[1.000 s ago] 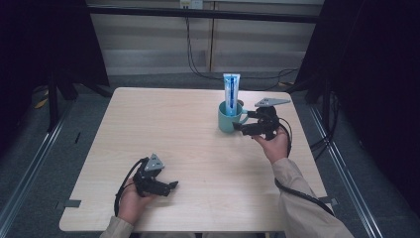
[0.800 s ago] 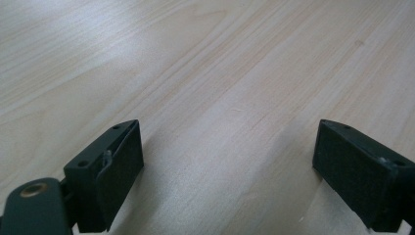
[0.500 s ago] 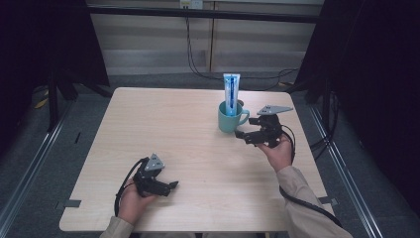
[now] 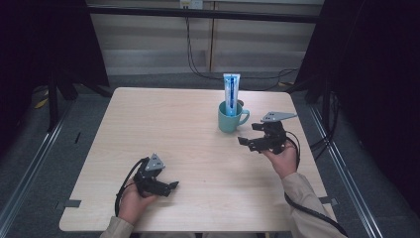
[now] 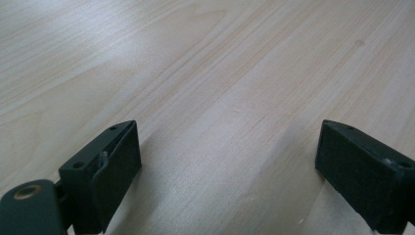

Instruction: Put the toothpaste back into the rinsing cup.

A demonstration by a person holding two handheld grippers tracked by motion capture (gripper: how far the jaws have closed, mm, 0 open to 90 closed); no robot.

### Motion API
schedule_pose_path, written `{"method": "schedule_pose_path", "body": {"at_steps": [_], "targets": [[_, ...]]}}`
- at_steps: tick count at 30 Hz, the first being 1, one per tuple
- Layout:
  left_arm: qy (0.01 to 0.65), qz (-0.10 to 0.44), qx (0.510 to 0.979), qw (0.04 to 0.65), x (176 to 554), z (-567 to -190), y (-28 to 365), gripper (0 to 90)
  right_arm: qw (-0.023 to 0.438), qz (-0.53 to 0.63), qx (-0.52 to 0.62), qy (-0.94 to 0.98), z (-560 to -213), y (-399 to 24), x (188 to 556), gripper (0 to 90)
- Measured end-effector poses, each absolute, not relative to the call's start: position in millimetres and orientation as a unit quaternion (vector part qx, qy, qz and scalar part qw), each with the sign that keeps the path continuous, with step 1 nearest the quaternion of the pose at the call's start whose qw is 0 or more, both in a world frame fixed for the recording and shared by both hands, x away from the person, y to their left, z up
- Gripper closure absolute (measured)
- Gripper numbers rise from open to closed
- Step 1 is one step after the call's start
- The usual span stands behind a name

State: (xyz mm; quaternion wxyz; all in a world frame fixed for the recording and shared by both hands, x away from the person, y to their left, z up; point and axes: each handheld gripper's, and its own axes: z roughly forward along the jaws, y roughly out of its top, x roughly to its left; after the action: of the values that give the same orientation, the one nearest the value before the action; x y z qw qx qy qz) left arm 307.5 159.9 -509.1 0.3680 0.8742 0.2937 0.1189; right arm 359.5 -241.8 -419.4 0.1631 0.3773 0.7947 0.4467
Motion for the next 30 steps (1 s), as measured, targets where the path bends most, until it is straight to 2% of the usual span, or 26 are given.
{"method": "schedule_pose_path", "body": {"at_steps": [30], "targets": [[0.295,0.119,0.875,0.365,307.4,-508.8,159.4,8.8,0.166,0.416,0.361,0.818,-452.8,-263.7,317.8,13.7]]}}
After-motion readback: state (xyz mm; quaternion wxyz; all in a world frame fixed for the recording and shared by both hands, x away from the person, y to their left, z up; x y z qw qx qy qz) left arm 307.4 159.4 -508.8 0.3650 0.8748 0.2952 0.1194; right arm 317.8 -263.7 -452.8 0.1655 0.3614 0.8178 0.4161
